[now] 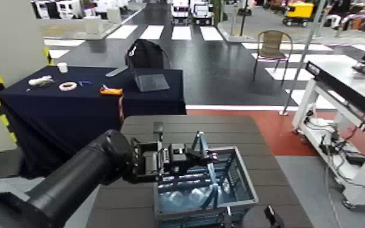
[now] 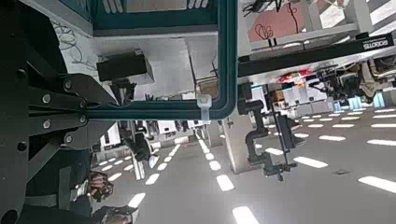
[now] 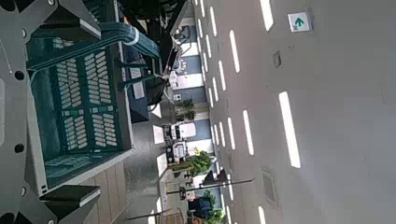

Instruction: Place the crate on the table.

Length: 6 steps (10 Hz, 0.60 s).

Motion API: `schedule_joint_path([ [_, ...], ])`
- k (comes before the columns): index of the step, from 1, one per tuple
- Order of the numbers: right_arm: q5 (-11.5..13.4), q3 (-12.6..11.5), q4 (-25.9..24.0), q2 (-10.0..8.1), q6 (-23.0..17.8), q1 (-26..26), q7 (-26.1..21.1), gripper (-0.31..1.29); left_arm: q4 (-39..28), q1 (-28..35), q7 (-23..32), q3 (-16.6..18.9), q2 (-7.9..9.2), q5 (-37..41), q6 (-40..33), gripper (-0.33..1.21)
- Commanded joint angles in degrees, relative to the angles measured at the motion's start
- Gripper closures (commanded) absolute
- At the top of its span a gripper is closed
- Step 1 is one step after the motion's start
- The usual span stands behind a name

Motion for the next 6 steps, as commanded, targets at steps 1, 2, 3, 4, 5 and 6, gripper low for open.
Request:
schedule_joint_path([
  [1,-0.01,0.33,0.02,-0.01,0.0,-0.33,0.0,0.14,0.59,-0.43,-0.15,0.0,-0.39,-0.21,-0.14,1.19],
  [2,-0.01,0.42,0.11,-0.1,0.0,-0.33,0.08,0.14,0.67,-0.52,-0.33,-0.09,-0.48,-0.3,-0.14,1.19],
  [3,-0.01,0.51,0.11,-0.1,0.0,-0.42,0.08,0.13,0.67,-0.61,-0.42,-0.26,-0.57,-0.3,-0.23,1.19],
  [4,-0.01,0.51,0.11,-0.1,0.0,-0.42,0.08,0.13,0.67,-0.61,-0.42,-0.44,-0.65,-0.3,-0.41,1.18],
  [5,-0.01,0.51,0.11,-0.01,0.0,-0.42,0.08,0.14,0.67,-0.52,-0.51,-0.79,-0.65,-0.3,-0.76,1.09],
  [6,-0.01,0.59,0.11,-0.01,0.0,-0.42,0.08,0.14,0.67,-0.52,-1.03,-1.14,-0.65,-0.3,-1.2,0.9],
])
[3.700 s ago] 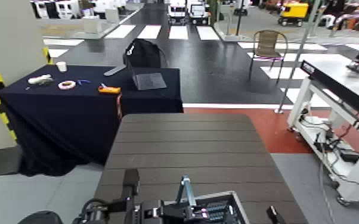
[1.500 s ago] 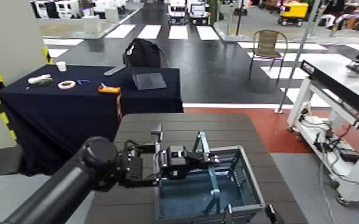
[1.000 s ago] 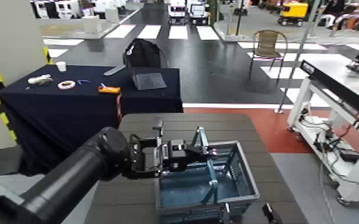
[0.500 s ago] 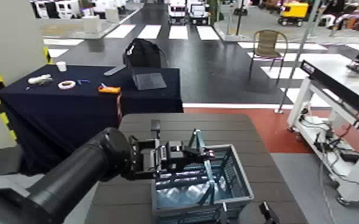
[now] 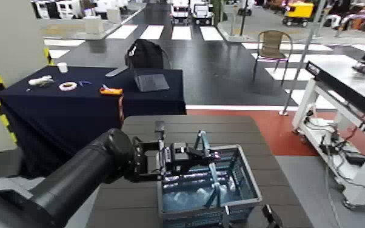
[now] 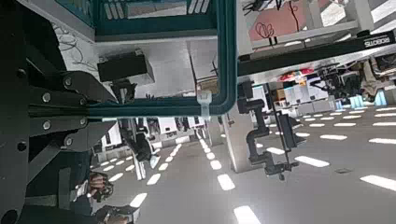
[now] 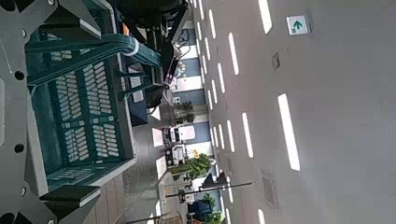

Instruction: Place the crate on the table.

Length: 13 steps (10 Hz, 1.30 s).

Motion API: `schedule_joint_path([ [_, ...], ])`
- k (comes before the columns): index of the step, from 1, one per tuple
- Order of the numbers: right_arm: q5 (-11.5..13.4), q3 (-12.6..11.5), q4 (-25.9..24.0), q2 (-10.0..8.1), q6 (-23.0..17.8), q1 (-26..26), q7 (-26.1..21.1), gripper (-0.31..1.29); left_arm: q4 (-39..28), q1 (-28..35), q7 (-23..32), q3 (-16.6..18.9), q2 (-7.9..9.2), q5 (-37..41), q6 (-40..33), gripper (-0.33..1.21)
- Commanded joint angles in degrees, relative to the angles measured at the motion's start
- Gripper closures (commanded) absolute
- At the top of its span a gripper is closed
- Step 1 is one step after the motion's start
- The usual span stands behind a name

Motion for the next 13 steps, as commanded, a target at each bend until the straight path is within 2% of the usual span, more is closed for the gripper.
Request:
schedule_joint_path([
  [1,0.0,0.07,-0.01,0.03,0.0,0.0,0.09,0.14,0.0,-0.02,-0.77,-0.62,-0.02,-0.09,-1.17,0.78],
  [2,0.0,0.07,-0.01,0.03,0.0,0.0,0.09,0.14,0.0,0.07,-1.74,-1.06,-0.11,-0.09,-1.97,0.72],
  [5,-0.09,0.07,-0.01,0.03,-0.09,0.0,0.35,0.14,-0.44,-0.11,-3.15,-1.32,-0.11,-0.79,-3.55,0.19],
  [6,-0.09,0.07,-0.01,0.03,-0.09,0.0,0.35,0.14,-0.53,-0.11,-3.23,-1.15,-0.11,-1.23,-3.64,0.09],
  [7,-0.09,0.07,-0.01,0.03,-0.09,0.09,0.35,0.14,-0.53,-0.11,-3.32,-0.97,-0.11,-2.46,-4.16,0.11],
  [9,-0.18,-0.28,-0.09,0.03,-0.09,0.35,0.44,0.14,-1.23,0.5,-1.3,3.25,-0.11,-12.48,-5.04,0.11],
  [11,-0.18,-0.54,-0.27,0.12,0.0,0.62,0.44,0.14,-5.8,2.61,0.11,8.08,0.6,-20.83,-6.27,0.11],
  [12,-0.18,-0.81,-0.45,0.21,0.09,0.88,0.44,0.14,-12.04,5.16,3.27,11.68,1.65,-24.87,-7.24,0.11],
  [13,-0.18,-1.16,-0.62,0.3,0.26,1.06,0.53,0.14,-20.83,8.77,9.42,14.15,3.5,-25.84,-8.03,0.11],
])
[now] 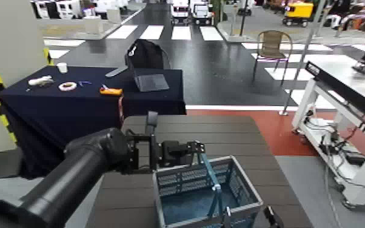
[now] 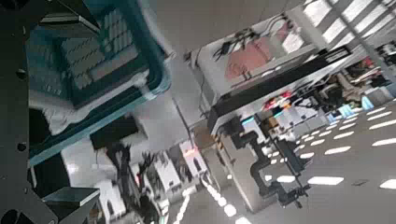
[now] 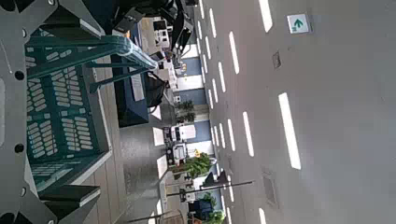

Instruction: Place the crate on the table.

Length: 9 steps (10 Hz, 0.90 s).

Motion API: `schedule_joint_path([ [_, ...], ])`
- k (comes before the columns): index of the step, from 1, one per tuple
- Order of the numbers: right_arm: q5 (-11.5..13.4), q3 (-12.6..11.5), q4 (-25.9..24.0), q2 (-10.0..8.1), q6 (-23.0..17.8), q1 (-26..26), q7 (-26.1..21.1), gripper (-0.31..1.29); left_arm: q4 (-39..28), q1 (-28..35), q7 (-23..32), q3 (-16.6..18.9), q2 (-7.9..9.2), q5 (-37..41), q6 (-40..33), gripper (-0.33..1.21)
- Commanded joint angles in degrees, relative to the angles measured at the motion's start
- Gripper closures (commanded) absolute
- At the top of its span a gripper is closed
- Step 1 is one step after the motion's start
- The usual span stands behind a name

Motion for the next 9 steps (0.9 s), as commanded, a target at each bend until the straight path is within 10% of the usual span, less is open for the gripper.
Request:
schedule_joint_path([
  [1,0.0,-0.82,-0.41,0.32,0.33,0.59,0.07,0.13,-19.7,8.21,10.54,6.0,4.04,-4.3,-2.74,0.11],
  [5,0.18,-1.87,-0.85,0.49,0.68,1.3,0.07,0.14,-45.71,23.85,25.66,12.33,7.73,-8.43,-9.94,0.11],
  [9,0.26,-2.75,-1.29,0.76,1.12,2.0,-0.02,0.14,-61.62,42.84,37.43,16.81,7.03,-18.98,-26.47,0.11],
])
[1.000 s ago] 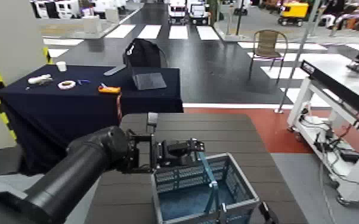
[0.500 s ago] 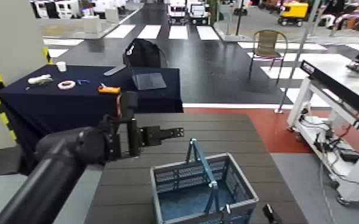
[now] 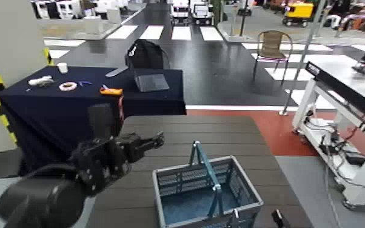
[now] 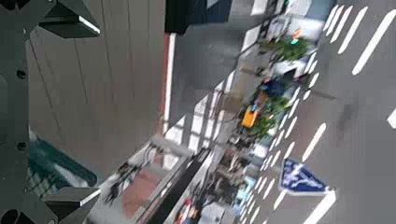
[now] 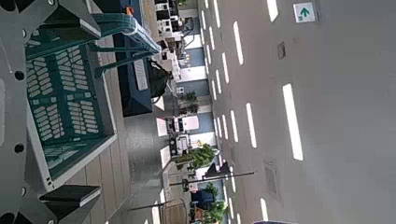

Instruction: Place the crate on the table.

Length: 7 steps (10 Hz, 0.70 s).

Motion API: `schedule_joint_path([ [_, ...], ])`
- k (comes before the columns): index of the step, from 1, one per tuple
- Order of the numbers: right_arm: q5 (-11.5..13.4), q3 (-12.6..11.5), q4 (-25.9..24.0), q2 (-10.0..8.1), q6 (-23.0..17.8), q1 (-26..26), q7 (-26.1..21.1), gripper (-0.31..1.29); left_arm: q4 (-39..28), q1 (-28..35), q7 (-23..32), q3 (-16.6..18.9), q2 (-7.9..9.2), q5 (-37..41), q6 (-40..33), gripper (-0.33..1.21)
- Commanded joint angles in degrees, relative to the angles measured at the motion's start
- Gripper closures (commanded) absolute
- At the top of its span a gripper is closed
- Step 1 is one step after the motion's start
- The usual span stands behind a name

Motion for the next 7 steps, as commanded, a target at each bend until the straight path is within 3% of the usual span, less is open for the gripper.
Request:
schedule_joint_path([
  [1,0.3,-0.57,-0.36,0.14,0.39,0.5,-0.27,0.14,-6.51,10.06,3.22,1.73,-0.86,-6.79,-10.01,0.11],
  [3,0.39,-0.66,-0.71,0.14,0.48,0.67,-0.36,0.13,-8.8,16.22,4.19,3.14,-2.36,-11.19,-15.63,0.11],
  [7,1.01,-0.92,-1.15,0.23,0.74,1.02,-0.53,0.13,-7.48,28.17,12.54,1.82,-1.83,-19.27,-36.73,0.11],
])
